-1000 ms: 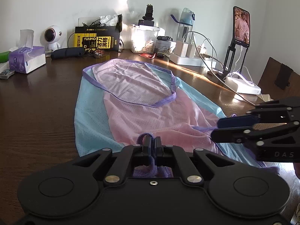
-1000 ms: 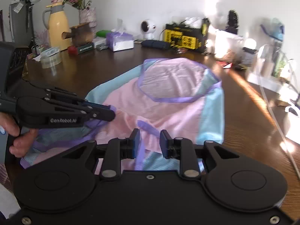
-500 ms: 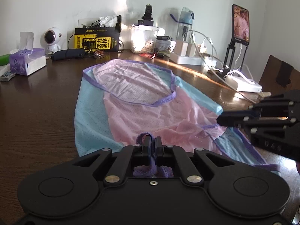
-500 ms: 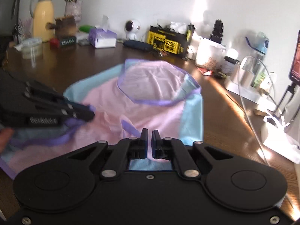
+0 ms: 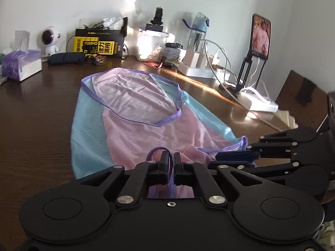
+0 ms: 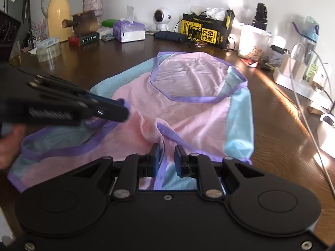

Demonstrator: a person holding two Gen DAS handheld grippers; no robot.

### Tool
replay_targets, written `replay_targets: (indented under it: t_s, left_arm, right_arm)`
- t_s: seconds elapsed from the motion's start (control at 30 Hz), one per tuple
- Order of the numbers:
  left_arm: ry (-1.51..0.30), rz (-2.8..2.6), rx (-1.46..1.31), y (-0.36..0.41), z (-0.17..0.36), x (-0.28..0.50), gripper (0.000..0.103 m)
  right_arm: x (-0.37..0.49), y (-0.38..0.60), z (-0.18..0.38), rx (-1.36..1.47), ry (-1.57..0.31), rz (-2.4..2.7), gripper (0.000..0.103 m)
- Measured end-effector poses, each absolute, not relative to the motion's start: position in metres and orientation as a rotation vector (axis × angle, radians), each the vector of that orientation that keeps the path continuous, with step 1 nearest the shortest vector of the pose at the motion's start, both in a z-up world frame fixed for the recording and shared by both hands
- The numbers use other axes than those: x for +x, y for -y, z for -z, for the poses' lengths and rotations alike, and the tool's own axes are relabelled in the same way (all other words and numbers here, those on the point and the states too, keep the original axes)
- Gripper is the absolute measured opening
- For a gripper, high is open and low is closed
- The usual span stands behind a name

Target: Fold clothes

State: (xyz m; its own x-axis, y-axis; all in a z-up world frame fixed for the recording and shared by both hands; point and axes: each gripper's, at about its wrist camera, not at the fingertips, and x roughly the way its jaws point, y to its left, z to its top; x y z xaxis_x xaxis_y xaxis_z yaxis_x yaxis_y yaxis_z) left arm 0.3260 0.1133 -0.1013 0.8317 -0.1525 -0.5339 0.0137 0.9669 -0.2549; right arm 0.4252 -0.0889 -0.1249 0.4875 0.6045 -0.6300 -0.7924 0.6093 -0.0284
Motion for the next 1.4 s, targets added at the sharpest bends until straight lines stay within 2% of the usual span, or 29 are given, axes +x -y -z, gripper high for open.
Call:
replay_targets:
  t_s: [0.03,0.07,0.1,0.33,0.4,0.43,0.47,0.5,0.6,0.63,0.67,0.77,1.0,1.03,1.07,1.1,1.13,1.17,1.23,1.4]
  left_arm:
    - [-0.547,0.076,-0.274,-0.119,0.095,0.313,0.047]
    - [-0.512,0.058,-0.286,-0.126,0.091,0.302,0.070]
    - [-0.487,0.031,-0.267,-0.135,0.088,0.293,0.071]
    - [-0.574,-0.066,-0.222,-0.148,0.105,0.306,0.069]
    - [-0.597,-0.067,-0.228,-0.149,0.111,0.308,0.069]
    - [-0.605,-0.078,-0.226,-0.150,0.113,0.307,0.069]
    - [-0.614,-0.090,-0.224,-0.150,0.116,0.305,0.068]
    - [-0.622,-0.102,-0.222,-0.151,0.118,0.303,0.066]
    - [-0.642,-0.119,-0.226,-0.155,0.125,0.298,0.050]
    - [-0.638,-0.115,-0.240,-0.157,0.126,0.296,0.020]
    - [-0.638,-0.117,-0.260,-0.159,0.127,0.295,0.003]
    - [-0.627,-0.097,-0.287,-0.161,0.128,0.290,0.001]
    - [-0.592,-0.249,-0.352,-0.165,0.132,0.269,0.002]
    - [-0.593,-0.249,-0.353,-0.165,0.132,0.269,0.004]
    - [-0.593,-0.258,-0.347,-0.163,0.131,0.267,0.008]
    - [-0.593,-0.265,-0.341,-0.162,0.130,0.266,0.012]
    - [-0.590,-0.257,-0.338,-0.161,0.128,0.265,0.025]
    - [-0.588,-0.248,-0.335,-0.159,0.126,0.263,0.043]
    - [-0.570,-0.241,-0.325,-0.156,0.122,0.259,0.055]
    - [-0.560,-0.194,-0.280,-0.139,0.114,0.243,0.055]
  right_arm:
    - [0.425,0.100,0.119,-0.316,-0.607,-0.857,0.030]
    - [0.424,0.112,0.113,-0.296,-0.595,-0.846,0.037]
    - [0.426,0.123,0.109,-0.282,-0.586,-0.824,0.038]
    - [0.451,0.128,0.128,-0.316,-0.643,-0.765,0.037]
    - [0.444,0.119,0.134,-0.383,-0.627,-0.770,0.026]
    - [0.440,0.117,0.137,-0.424,-0.616,-0.753,0.012]
    - [0.437,0.117,0.140,-0.468,-0.604,-0.732,0.006]
    - [0.435,0.120,0.140,-0.477,-0.598,-0.720,0.006]
    - [0.437,0.130,0.139,-0.458,-0.613,-0.693,0.007]
    - [0.436,0.132,0.135,-0.448,-0.615,-0.697,0.011]
    - [0.434,0.134,0.131,-0.437,-0.614,-0.704,0.019]
    - [0.429,0.136,0.115,-0.401,-0.573,-0.747,0.030]
    - [0.435,0.113,0.090,-0.401,-0.506,-0.818,0.042]
    - [0.439,0.107,0.087,-0.408,-0.493,-0.826,0.049]
    - [0.444,0.101,0.086,-0.413,-0.484,-0.833,0.056]
    - [0.451,0.096,0.084,-0.411,-0.487,-0.837,0.057]
    - [0.459,0.090,0.082,-0.407,-0.491,-0.845,0.057]
    - [0.470,0.082,0.080,-0.397,-0.499,-0.862,0.057]
    - [0.494,0.064,0.075,-0.371,-0.520,-0.903,0.057]
    - [0.561,-0.036,0.067,-0.270,-0.659,-1.095,0.057]
